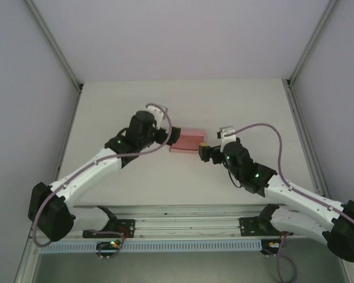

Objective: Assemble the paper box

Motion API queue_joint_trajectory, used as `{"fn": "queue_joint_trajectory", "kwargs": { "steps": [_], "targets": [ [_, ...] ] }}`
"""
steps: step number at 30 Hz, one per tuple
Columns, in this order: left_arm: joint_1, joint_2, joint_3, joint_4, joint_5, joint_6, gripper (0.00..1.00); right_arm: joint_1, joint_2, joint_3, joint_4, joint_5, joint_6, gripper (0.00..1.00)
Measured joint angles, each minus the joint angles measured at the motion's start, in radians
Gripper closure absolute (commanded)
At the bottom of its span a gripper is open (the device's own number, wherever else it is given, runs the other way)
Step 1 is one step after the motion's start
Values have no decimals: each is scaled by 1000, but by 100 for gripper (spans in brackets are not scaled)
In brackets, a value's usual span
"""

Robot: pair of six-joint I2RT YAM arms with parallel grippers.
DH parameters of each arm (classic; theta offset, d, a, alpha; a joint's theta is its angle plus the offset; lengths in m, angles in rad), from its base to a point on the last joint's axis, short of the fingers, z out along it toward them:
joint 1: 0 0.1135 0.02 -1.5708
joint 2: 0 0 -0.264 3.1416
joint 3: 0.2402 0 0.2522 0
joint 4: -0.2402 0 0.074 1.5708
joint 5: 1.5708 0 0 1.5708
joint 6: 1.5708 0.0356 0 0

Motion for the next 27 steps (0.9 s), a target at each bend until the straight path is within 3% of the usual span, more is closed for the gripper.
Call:
{"fn": "queue_joint_trajectory", "kwargs": {
  "steps": [4, 8, 13, 19, 27],
  "targets": [
    [87, 151, 123, -23, 64, -34, 0, -112, 135, 177, -48, -62, -1, 0],
    [155, 302, 183, -51, 158, -63, 0, -160, 356, 353, -96, -76, 5, 0],
    [181, 424, 198, -84, 251, -74, 0, -208, 609, 492, -168, -132, 46, 0],
    [181, 469, 198, -105, 329, -74, 0, -228, 726, 463, -191, -195, 85, 0],
    [181, 516, 198, -105, 391, -87, 10, -228, 764, 392, -180, -235, 121, 0]
  ]
}}
